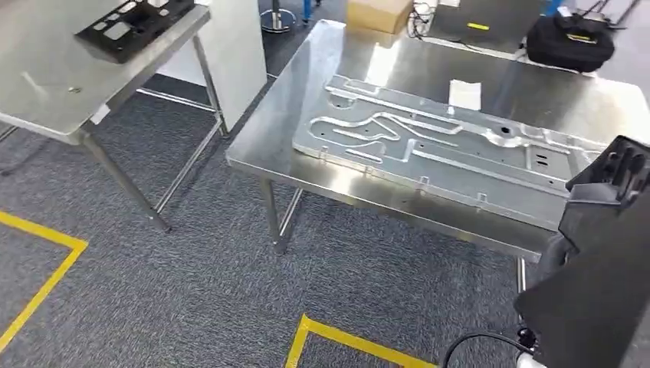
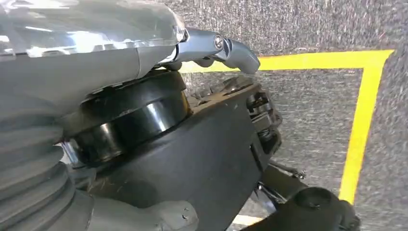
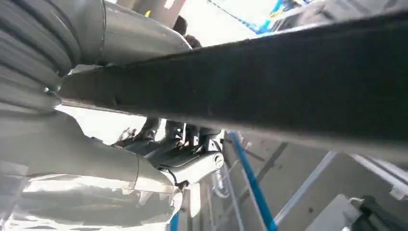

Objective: Take the parts from the cabinet and place them on the table.

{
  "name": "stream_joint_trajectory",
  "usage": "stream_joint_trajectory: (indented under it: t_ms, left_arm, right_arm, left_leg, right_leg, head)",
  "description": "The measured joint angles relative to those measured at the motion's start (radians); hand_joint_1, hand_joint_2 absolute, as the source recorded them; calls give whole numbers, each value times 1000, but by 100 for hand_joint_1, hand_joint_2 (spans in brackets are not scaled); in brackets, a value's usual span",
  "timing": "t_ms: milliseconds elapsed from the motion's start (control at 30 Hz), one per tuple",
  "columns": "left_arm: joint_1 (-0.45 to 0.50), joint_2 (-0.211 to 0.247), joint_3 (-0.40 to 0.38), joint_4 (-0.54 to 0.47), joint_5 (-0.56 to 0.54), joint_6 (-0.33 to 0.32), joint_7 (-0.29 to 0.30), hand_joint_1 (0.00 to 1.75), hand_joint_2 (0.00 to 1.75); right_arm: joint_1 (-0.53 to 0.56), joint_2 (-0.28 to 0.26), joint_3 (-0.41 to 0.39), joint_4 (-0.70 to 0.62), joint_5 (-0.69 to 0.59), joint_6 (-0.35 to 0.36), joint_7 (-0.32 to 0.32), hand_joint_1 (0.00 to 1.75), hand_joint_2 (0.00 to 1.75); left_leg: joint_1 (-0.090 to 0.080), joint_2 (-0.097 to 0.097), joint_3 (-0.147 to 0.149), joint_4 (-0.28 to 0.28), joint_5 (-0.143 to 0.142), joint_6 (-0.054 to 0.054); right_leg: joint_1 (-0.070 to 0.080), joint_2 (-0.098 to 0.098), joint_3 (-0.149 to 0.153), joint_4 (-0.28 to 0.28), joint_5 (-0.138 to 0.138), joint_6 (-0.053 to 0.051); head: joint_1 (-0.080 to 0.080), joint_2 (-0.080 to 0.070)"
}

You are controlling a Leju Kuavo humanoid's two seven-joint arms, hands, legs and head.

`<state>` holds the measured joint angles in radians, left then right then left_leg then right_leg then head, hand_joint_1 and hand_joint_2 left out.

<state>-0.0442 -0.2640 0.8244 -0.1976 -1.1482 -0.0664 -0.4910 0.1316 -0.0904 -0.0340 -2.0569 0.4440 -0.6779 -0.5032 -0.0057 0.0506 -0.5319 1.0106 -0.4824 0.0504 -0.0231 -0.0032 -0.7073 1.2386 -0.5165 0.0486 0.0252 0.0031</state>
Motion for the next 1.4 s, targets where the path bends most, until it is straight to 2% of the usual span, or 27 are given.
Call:
stream_joint_trajectory:
  t_ms: [33,67,100,133,233,267,300,333,400,433,500,567,600,633,733,767,800,833,900,933,967,1000,1067,1100,1167,1200,1400]
  left_arm:
    - [1,0,0,0,0,0,0,0,175]
    - [2,0,1,0,0,0,2,0,175]
    - [3,1,1,0,0,0,2,0,175]
    - [4,2,1,0,0,0,3,0,175]
    - [5,4,1,0,1,1,3,0,175]
    - [5,7,1,0,1,1,3,0,175]
    - [4,7,1,0,2,0,1,0,175]
    - [3,5,1,0,2,0,0,0,175]
    - [-3,5,1,0,2,0,-3,0,175]
    - [-5,5,1,0,2,0,-3,0,175]
    - [-6,5,1,0,2,0,-3,0,175]
    - [-5,5,1,0,2,0,-2,0,175]
    - [-5,4,1,0,2,-2,-2,0,175]
    - [-5,2,1,0,2,-3,-2,0,175]
    - [-9,1,1,0,3,-3,-1,0,175]
    - [-9,-4,2,0,6,-2,0,0,175]
    - [-7,-3,2,0,8,0,1,0,175]
    - [-5,-2,2,0,8,0,2,0,175]
    - [-3,0,3,0,11,0,3,0,175]
    - [-2,2,5,0,15,0,5,0,175]
    - [-2,2,6,0,15,0,7,0,175]
    - [-3,3,7,0,15,0,9,0,175]
    - [-3,3,8,0,15,0,11,0,175]
    - [-3,3,8,0,15,0,12,0,175]
    - [-3,2,8,0,16,1,16,0,175]
    - [-3,5,9,0,17,4,21,0,175]
    - [-8,8,27,0,22,-9,59,0,175]
  right_arm:
    - [1,-1,0,0,0,0,0,175,175]
    - [1,-3,0,0,0,0,0,175,175]
    - [-1,-3,0,0,0,-1,0,175,175]
    - [0,-3,0,0,0,-2,2,175,175]
    - [4,-4,0,0,0,-5,3,175,175]
    - [7,-4,0,-1,0,-5,4,175,175]
    - [5,-4,0,-1,0,-7,3,175,175]
    - [3,-4,0,-1,0,-8,4,175,175]
    - [5,-4,0,-1,0,-8,4,175,175]
    - [5,-4,0,0,0,-9,4,175,175]
    - [6,-4,0,0,0,-9,4,175,175]
    - [5,-4,0,0,0,-9,4,175,175]
    - [6,-4,0,0,0,-9,4,175,175]
    - [3,-4,0,1,1,-10,5,175,175]
    - [9,-4,0,2,8,-12,10,175,175]
    - [10,-5,0,2,11,-13,10,175,175]
    - [10,-6,0,2,13,-16,11,175,175]
    - [7,-7,0,3,13,-17,12,175,175]
    - [11,-7,0,8,13,-17,16,175,175]
    - [13,-7,0,12,13,-17,18,175,175]
    - [14,-7,0,16,13,-17,18,175,175]
    - [15,-7,0,18,13,-17,18,175,175]
    - [15,-7,-2,19,13,-17,19,175,175]
    - [14,-7,-2,19,13,-17,18,175,175]
    - [15,-7,-3,21,13,-17,20,175,175]
    - [17,-7,-5,24,15,-17,21,175,175]
    - [30,-5,-6,43,67,-16,32,175,175]
  left_leg:
    - [0,11,4,0,-3,-3]
    - [-2,18,9,0,-6,-6]
    - [-9,25,11,2,-10,-12]
    - [-12,29,10,2,-13,-18]
    - [-16,60,24,-4,-19,-32]
    - [-11,33,20,7,-31,-40]
    - [-10,-12,5,47,-60,-44]
    - [-7,-33,-24,114,-99,-45]
    - [-6,-43,-98,279,-170,-49]
    - [-6,-43,-115,315,-172,-49]
    - [-2,-46,-88,246,-105,-49]
    - [5,-80,-17,71,-5,-47]
    - [11,-134,-7,45,-18,-46]
    - [15,-139,-3,17,-21,-43]
    - [4,-110,1,20,-15,-25]
    - [13,-93,4,8,-6,-13]
    - [12,-85,7,2,-3,-9]
    - [11,-73,7,0,-2,-5]
    - [7,-54,3,1,-3,-4]
    - [6,-47,2,2,-3,-4]
    - [6,-39,3,2,-4,-5]
    - [6,-35,4,2,-5,-6]
    - [6,-29,11,2,-9,-11]
    - [6,-28,13,2,-12,-14]
    - [-2,-27,10,4,-15,-23]
    - [-7,-26,10,6,-19,-12]
    - [-3,-25,17,-5,-16,-20]
  right_leg:
    - [1,-12,54,-95,43,-4]
    - [5,-44,103,-179,73,-10]
    - [20,-93,117,-215,56,-22]
    - [21,-72,114,-215,63,-34]
    - [19,-40,111,-223,65,-47]
    - [7,-31,118,-230,70,-53]
    - [6,-20,118,-232,71,-59]
    - [6,-12,116,-232,72,-63]
    - [9,14,115,-231,71,-66]
    - [9,27,115,-229,71,-66]
    - [9,58,116,-223,71,-65]
    - [8,89,115,-213,66,-58]
    - [10,101,111,-208,65,-53]
    - [10,112,101,-198,65,-48]
    - [2,143,92,-210,79,-25]
    - [0,135,89,-204,75,-22]
    - [9,73,79,-179,57,-17]
    - [9,38,52,-125,21,-13]
    - [4,10,-20,27,-50,-6]
    - [1,8,-45,78,-62,-4]
    - [0,7,-44,80,-49,-3]
    - [-1,6,-21,35,-16,-4]
    - [0,-2,75,-136,68,-12]
    - [3,-12,107,-206,71,-19]
    - [12,-10,114,-218,66,-28]
    - [7,-10,115,-221,68,-24]
    - [12,-8,116,-218,62,-35]
  head:
    - [0,0]
    - [0,0]
    - [0,0]
    - [-2,0]
    - [-2,0]
    - [-3,0]
    - [-8,0]
    - [-10,0]
    - [-10,0]
    - [-10,0]
    - [-11,0]
    - [-11,0]
    - [-10,0]
    - [-9,0]
    - [-11,0]
    - [-13,0]
    - [-3,0]
    - [6,0]
    - [6,0]
    - [5,0]
    - [6,0]
    - [5,0]
    - [6,0]
    - [6,0]
    - [5,0]
    - [3,0]
    - [3,0]
